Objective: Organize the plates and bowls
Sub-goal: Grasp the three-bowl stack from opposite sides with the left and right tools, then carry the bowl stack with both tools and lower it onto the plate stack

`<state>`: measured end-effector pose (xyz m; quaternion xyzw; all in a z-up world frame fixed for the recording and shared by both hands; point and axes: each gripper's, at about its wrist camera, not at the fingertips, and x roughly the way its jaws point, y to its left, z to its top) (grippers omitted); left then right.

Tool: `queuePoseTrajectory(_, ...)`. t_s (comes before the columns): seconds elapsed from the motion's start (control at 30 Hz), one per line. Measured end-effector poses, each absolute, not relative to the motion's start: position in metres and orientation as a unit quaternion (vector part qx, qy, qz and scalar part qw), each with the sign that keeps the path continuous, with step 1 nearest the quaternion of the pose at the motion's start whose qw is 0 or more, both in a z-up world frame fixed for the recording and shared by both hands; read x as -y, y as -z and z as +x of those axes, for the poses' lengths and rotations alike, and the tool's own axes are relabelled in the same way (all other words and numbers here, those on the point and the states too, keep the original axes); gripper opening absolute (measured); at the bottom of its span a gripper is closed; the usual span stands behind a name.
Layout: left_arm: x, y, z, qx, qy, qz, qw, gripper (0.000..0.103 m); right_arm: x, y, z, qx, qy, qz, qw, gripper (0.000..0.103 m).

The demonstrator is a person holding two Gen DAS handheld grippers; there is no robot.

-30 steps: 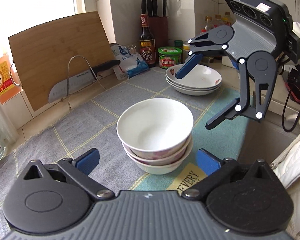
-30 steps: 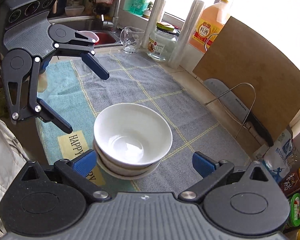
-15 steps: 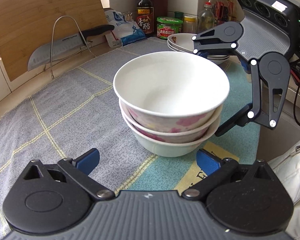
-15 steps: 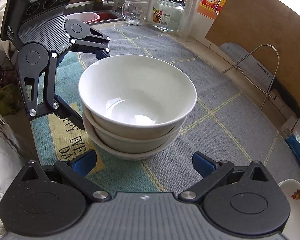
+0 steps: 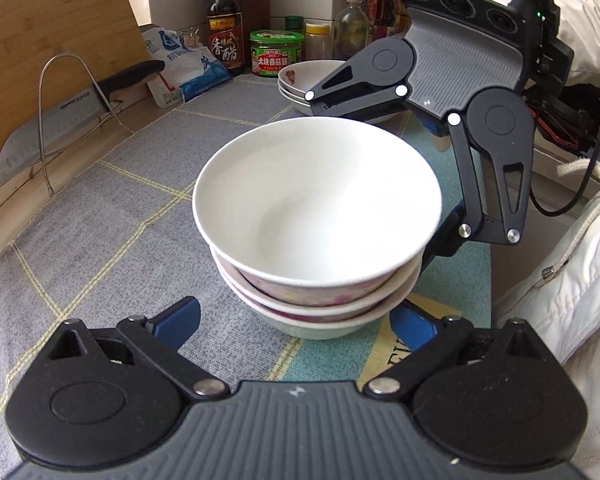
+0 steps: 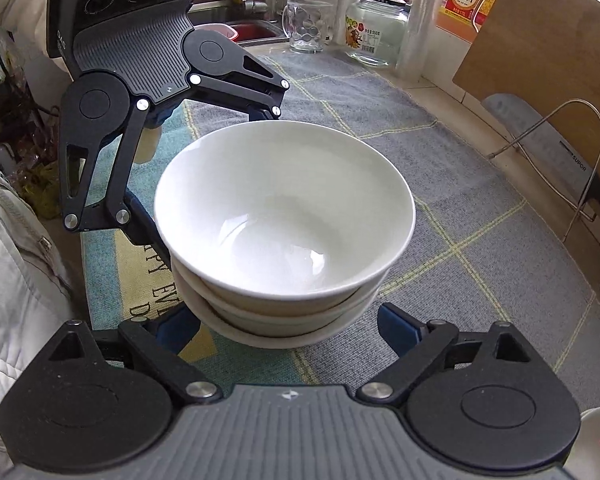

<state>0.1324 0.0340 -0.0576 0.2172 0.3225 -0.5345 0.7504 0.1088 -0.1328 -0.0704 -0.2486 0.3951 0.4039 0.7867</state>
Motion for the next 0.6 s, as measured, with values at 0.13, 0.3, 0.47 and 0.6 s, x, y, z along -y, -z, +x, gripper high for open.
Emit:
queuePoseTrajectory(0.13,-0.033,0.057,0.138,-0.327,0.561,0.223,0.727,0.094,0.133,0.070,0.114,-0.406,-0.422,-0.239,0.774,0.088)
queuePoseTrajectory(0.3,-0.031,0.056,0.141,-0.328,0.588,0.223,0.705,0.084,0.135,0.070,0.119,-0.418,-0.436,-0.226,0.764,0.086)
queuePoseTrajectory(0.47,-0.032,0.056,0.144,-0.327,0.598,0.225,0.697,0.084,0.137,0.071,0.118,-0.422,-0.438,-0.219,0.763,0.086)
queuePoseTrajectory(0.6,-0.032,0.058,0.148,-0.327,0.606,0.222,0.690,0.087,0.137,0.072,0.122,-0.424,-0.442,-0.218,0.760,0.087)
